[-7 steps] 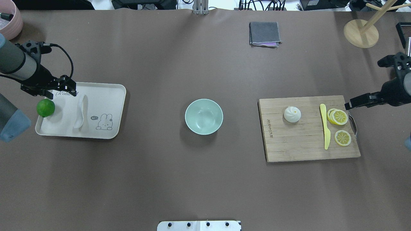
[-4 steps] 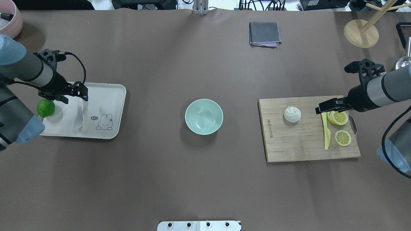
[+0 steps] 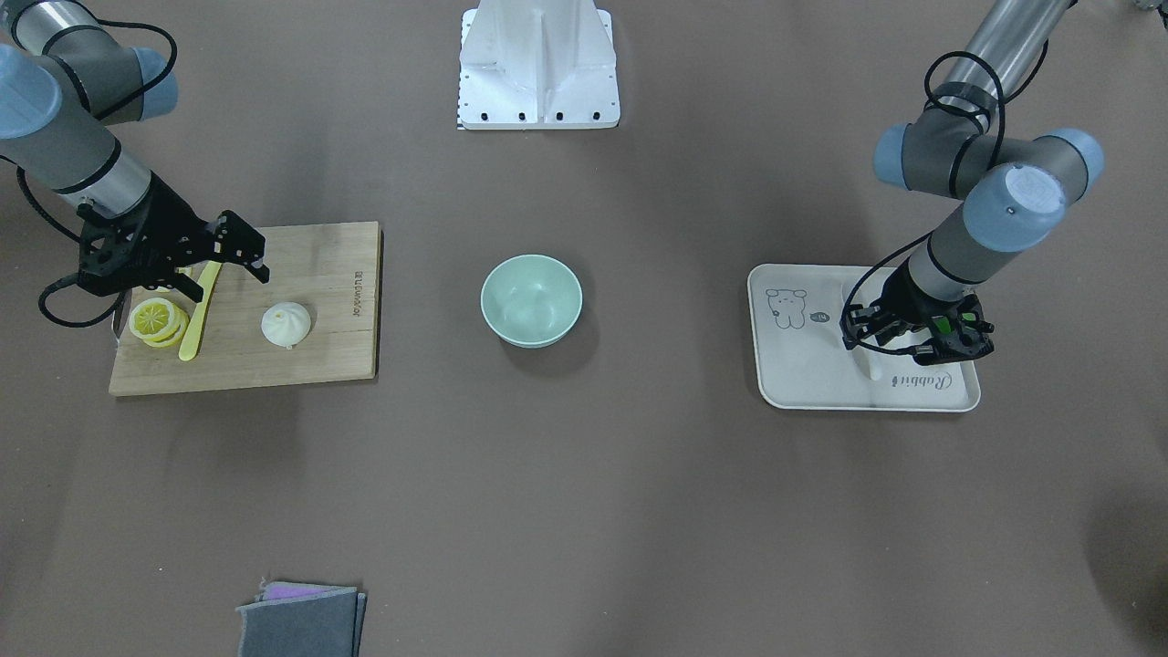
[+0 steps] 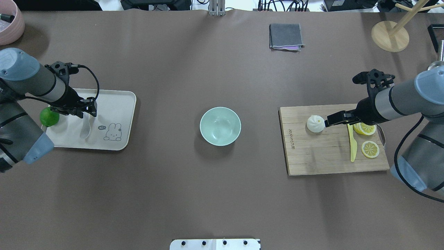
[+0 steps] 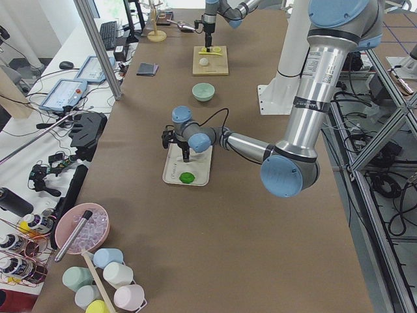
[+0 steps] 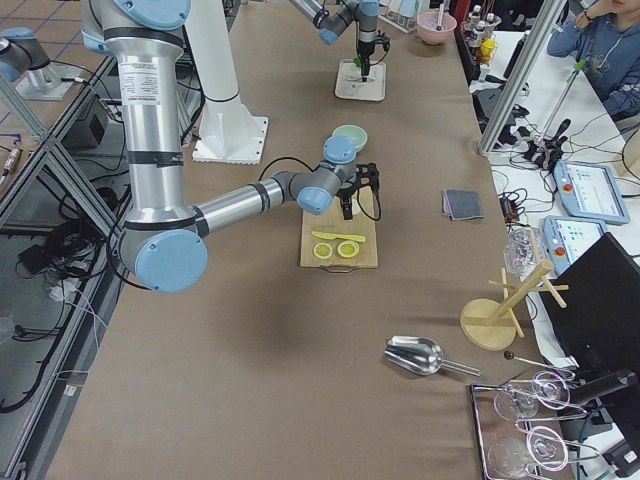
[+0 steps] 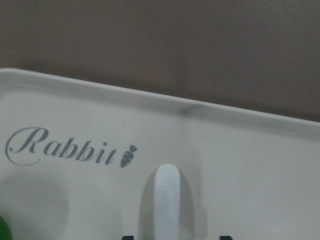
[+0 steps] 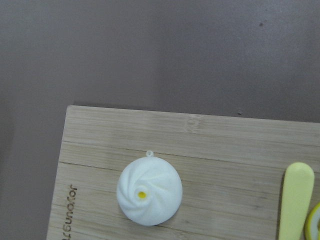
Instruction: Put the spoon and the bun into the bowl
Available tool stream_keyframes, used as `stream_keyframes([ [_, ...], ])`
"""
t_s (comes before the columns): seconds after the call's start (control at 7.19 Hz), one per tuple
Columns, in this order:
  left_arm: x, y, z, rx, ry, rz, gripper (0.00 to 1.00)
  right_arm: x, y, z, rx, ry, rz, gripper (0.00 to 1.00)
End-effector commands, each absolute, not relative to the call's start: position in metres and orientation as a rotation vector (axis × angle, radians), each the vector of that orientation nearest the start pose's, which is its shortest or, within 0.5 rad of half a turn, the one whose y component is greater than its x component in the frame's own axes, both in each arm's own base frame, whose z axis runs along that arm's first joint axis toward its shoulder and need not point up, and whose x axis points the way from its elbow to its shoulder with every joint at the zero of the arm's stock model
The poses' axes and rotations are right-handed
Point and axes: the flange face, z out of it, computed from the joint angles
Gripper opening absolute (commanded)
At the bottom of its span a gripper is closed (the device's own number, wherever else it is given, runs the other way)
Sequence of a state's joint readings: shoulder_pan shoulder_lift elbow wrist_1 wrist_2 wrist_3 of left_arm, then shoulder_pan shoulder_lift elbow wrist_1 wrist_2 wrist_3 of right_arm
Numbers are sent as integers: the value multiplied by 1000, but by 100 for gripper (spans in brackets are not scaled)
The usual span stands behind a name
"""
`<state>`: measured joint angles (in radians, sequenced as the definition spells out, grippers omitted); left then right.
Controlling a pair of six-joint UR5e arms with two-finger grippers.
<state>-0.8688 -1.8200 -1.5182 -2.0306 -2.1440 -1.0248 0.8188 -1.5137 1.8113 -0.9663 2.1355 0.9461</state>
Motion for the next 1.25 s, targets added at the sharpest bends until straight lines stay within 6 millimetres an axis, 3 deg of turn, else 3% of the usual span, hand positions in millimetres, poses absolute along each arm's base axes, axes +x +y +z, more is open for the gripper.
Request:
stream_keyframes([
  [0.0,339,-523,503,-4,842,-117,0,-306,-437,443,176,-1007,-63,96],
  [0.28,342,-526,476,22,875,-106,0,-312,-436,443,183,-999,-59,96],
  [0.56,366,-542,388,70,971,-113,0,-326,-440,436,213,-990,-63,96],
  [0.7,402,-537,339,53,1025,-133,0,-338,-436,434,231,-977,-70,96],
  [0.97,469,-520,282,81,1053,-165,0,-351,-437,441,254,-946,-65,94],
  [1.11,496,-512,253,65,1077,-195,0,-363,-452,449,274,-912,-49,94],
])
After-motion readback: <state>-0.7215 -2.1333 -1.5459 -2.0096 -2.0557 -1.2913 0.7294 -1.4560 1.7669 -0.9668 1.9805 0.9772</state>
